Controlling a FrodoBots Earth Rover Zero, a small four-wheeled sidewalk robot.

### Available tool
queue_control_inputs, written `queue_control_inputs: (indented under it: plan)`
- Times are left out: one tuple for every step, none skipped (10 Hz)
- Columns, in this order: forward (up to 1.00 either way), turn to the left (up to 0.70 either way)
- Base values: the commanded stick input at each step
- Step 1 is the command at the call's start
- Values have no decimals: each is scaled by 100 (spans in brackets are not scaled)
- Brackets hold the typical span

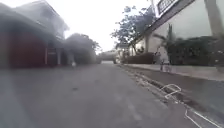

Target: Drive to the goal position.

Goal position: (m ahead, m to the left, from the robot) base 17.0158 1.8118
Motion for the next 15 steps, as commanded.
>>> queue_control_inputs:
  plan:
    - [100, 0]
    - [100, 0]
    - [100, 0]
    - [100, 0]
    - [100, 0]
    - [100, 0]
    - [100, 0]
    - [100, 0]
    - [100, 0]
    - [100, 0]
    - [100, 0]
    - [100, 0]
    - [100, -25]
    - [100, -40]
    - [100, -29]
